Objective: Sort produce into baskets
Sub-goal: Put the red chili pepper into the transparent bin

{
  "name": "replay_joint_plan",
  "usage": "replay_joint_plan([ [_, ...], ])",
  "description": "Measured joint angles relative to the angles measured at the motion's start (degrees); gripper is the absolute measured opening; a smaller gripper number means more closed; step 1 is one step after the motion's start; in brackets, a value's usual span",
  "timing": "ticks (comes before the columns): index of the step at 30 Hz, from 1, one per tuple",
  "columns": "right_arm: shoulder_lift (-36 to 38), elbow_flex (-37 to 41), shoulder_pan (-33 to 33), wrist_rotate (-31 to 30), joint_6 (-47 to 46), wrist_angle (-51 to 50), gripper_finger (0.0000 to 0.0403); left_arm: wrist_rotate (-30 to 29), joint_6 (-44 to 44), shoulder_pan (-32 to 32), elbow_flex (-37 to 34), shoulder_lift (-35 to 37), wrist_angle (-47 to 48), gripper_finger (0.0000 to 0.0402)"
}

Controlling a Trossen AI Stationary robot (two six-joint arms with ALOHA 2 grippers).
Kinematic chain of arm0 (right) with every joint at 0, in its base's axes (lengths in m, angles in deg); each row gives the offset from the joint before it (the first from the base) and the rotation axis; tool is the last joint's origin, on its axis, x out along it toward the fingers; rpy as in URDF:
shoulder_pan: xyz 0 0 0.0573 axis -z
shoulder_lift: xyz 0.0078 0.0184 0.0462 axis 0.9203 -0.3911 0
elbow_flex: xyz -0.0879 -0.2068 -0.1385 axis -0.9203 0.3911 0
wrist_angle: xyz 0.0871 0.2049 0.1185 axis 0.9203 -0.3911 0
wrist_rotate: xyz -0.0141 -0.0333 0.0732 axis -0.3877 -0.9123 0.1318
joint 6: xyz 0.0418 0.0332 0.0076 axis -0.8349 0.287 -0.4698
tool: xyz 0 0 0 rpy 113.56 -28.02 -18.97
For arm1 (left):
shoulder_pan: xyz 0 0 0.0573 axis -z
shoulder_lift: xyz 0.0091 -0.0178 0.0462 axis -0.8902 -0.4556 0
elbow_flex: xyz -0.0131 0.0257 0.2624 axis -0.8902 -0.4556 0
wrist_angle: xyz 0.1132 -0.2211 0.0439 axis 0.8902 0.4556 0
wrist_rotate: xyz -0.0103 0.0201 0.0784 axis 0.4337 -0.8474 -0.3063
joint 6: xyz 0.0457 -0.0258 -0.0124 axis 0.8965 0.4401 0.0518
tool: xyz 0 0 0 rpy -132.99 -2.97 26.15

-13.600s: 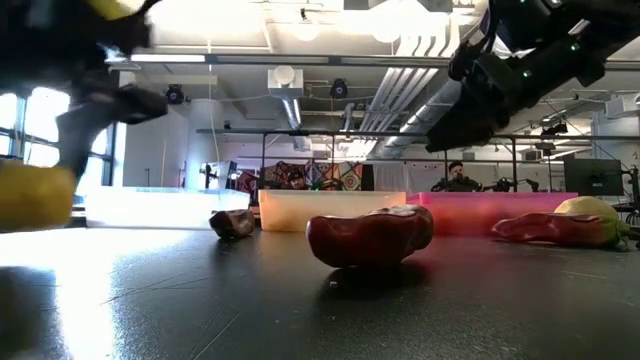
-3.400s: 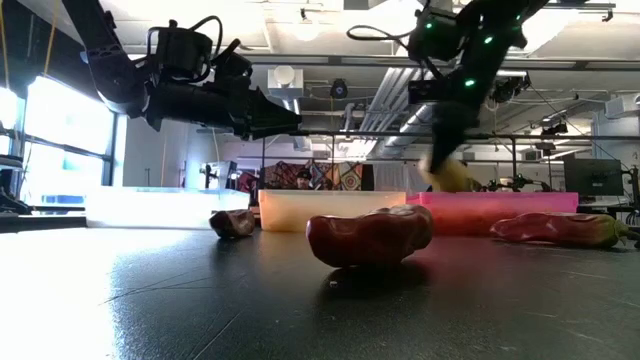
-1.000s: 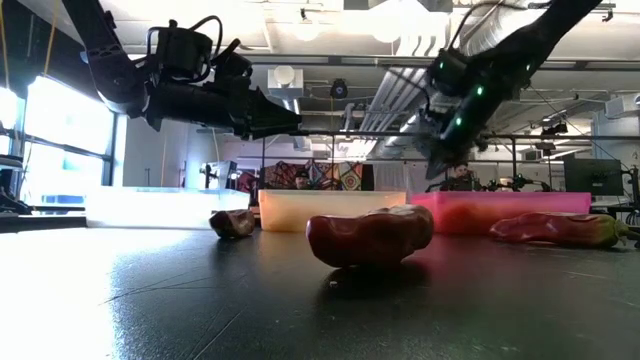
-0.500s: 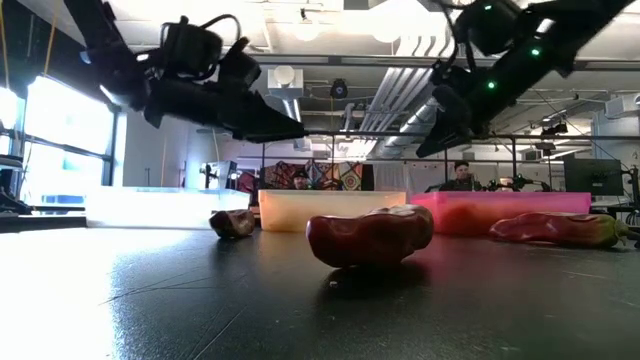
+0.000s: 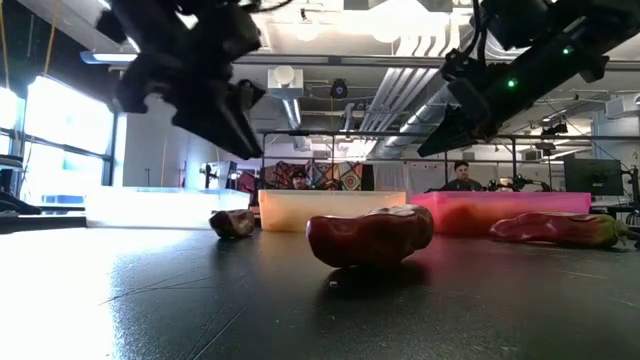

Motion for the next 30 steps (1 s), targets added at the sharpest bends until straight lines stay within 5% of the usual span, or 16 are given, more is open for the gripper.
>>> replay_joint_plan([
  [5,0.00,0.00,-1.03,-0.06,-0.33,-0.02,0.0000,-7.57,7.37,5.19,1.15,-0.43,3.64,0.0088],
  [18,-0.02,0.00,-1.18,-0.04,-0.37,-0.58,0.0000,-19.81,12.43,9.47,1.13,-7.17,6.39,0.0211],
  [30,-0.04,2.21,-1.18,-0.04,-1.62,0.39,0.0000,-21.94,13.26,6.32,1.08,-10.91,9.97,0.0200],
])
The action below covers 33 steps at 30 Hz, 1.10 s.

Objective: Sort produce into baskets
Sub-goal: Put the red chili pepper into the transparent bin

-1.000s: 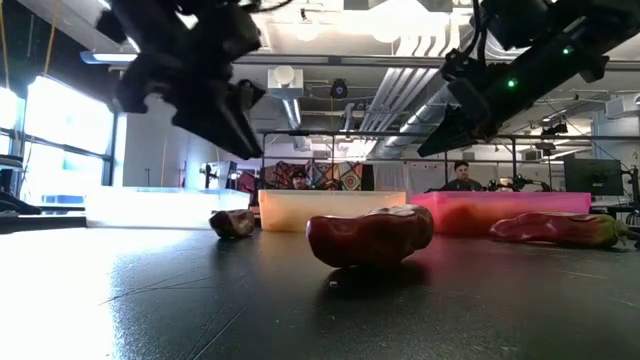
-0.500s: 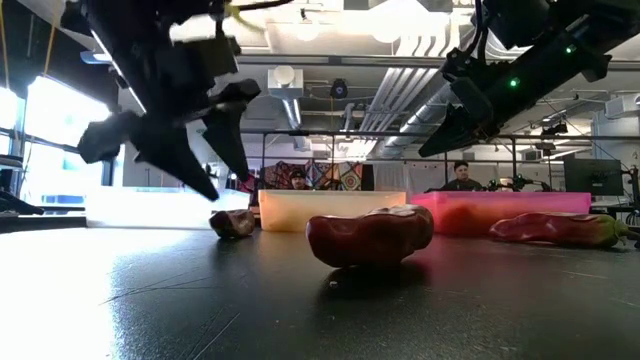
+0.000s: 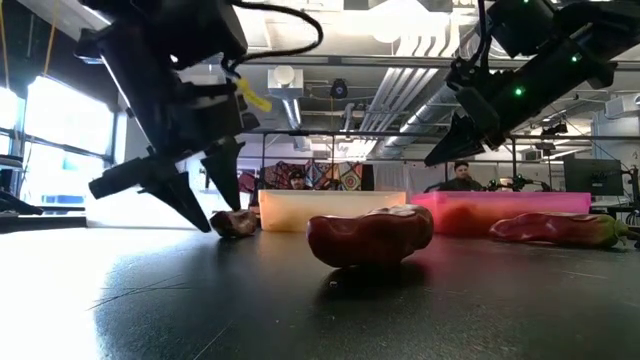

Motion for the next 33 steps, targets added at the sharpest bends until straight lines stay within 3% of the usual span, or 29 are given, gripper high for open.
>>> replay_joint_plan([
  [8,0.00,0.00,0.00,0.00,0.15,0.42,0.0000,1.07,0.98,-1.81,0.00,-1.66,-1.52,0.0159],
  [19,0.00,0.00,0.00,0.26,0.15,0.44,0.0000,1.07,2.50,-2.11,0.02,-2.74,-2.51,0.0039],
  [27,0.00,0.00,0.00,0.35,0.12,0.39,0.0000,0.24,-2.46,-2.17,-0.07,4.87,-0.67,0.0036],
  [33,0.00,0.00,0.00,0.50,0.15,0.41,0.0000,-1.97,-10.78,-7.94,4.84,13.78,11.47,0.0035],
])
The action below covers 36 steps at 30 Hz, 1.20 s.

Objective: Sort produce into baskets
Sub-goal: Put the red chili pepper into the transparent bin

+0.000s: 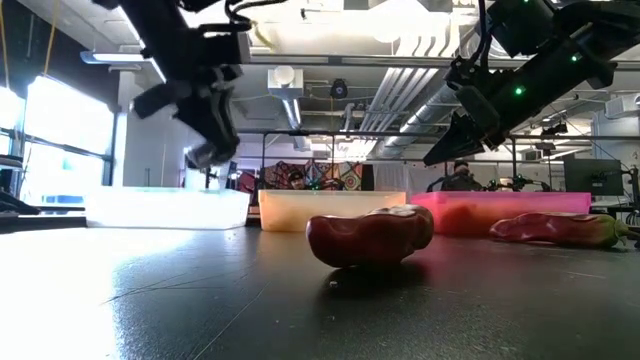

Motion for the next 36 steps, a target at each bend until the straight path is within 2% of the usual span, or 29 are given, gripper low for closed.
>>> replay_joint_plan([
  [4,0.00,0.00,0.00,0.00,-0.19,-0.01,0.0000,-0.23,0.99,-8.60,1.42,4.91,3.88,0.0035],
  [9,0.00,0.00,0.00,0.00,-0.37,-0.02,0.0000,2.40,5.04,-24.41,0.30,6.14,3.01,0.0034],
  [13,0.00,0.00,0.00,-0.02,-0.37,-0.04,0.0000,9.27,8.42,-36.08,-1.64,3.63,-5.00,0.0034],
  [17,0.00,0.00,0.00,-0.02,-0.35,-0.43,0.0000,15.83,10.77,-43.43,-2.93,-0.40,-9.87,0.0034],
  [22,0.00,0.00,0.00,-0.04,0.11,-1.35,0.0000,14.94,13.01,-47.68,-2.93,-4.94,-12.19,0.0034],
  [28,0.00,0.00,0.00,-0.05,0.09,-1.70,0.0000,14.78,13.42,-49.13,-2.93,-7.86,-14.13,0.0039],
  [32,0.00,0.00,0.02,-0.27,-0.25,-1.71,0.0000,14.75,12.76,-49.10,-2.93,-8.56,-13.78,0.0068],
  [36,0.00,0.00,-0.04,4.25,1.50,-1.83,0.0002,14.73,9.03,-48.03,-2.93,-8.56,-13.67,0.0116],
])
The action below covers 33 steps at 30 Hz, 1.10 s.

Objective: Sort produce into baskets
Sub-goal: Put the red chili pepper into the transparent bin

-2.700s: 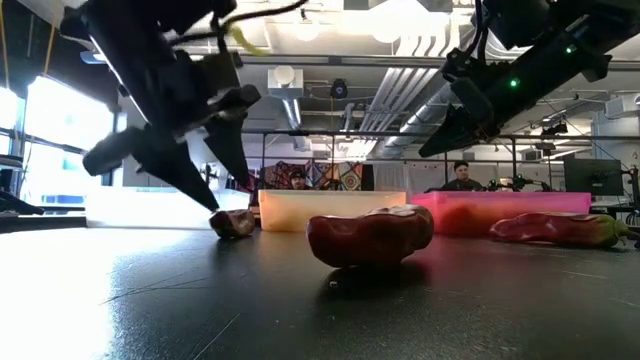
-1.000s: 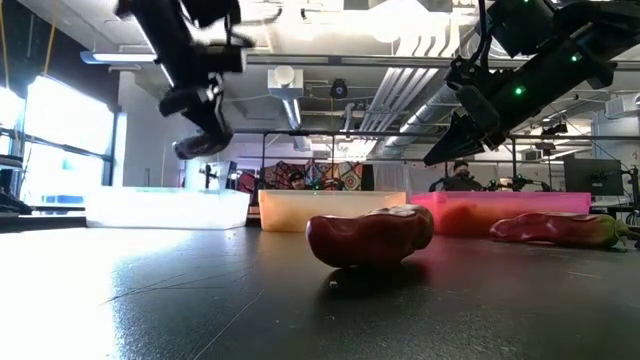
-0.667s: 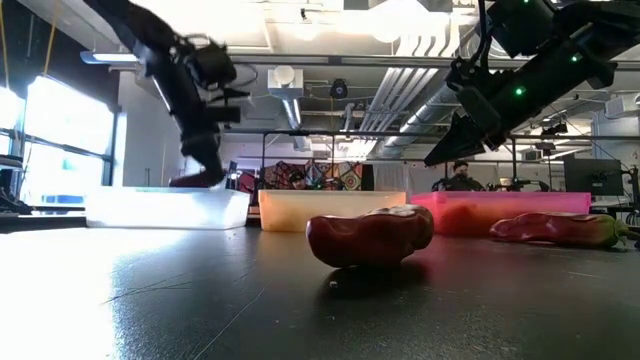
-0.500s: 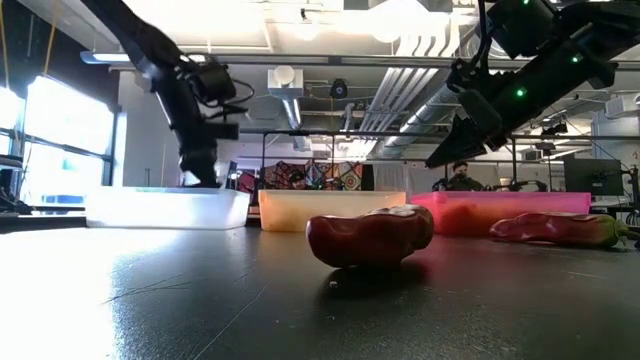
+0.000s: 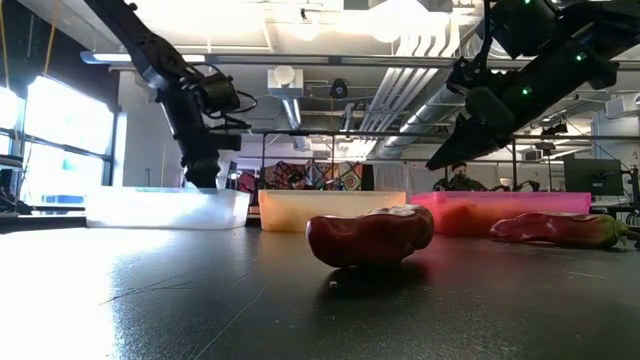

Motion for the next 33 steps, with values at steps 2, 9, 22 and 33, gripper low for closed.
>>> replay_joint_plan([
  [2,0.00,-0.01,-0.30,-0.09,0.40,-0.02,0.0009,-0.17,-0.62,0.81,0.00,0.30,0.00,0.0141],
  [9,0.02,-2.31,-3.46,-0.52,-3.74,-9.96,0.0091,0.33,-5.36,4.69,-0.26,3.24,-0.28,0.0210],
  [22,-0.32,-8.77,-7.00,-2.55,-26.68,-39.40,0.0225,6.09,-11.67,11.54,-15.36,16.85,-19.17,0.0234],
  [33,-6.59,-8.61,-0.18,7.62,-23.54,-39.59,0.0226,14.03,-20.78,20.10,-23.94,27.58,-32.11,0.0234],
])
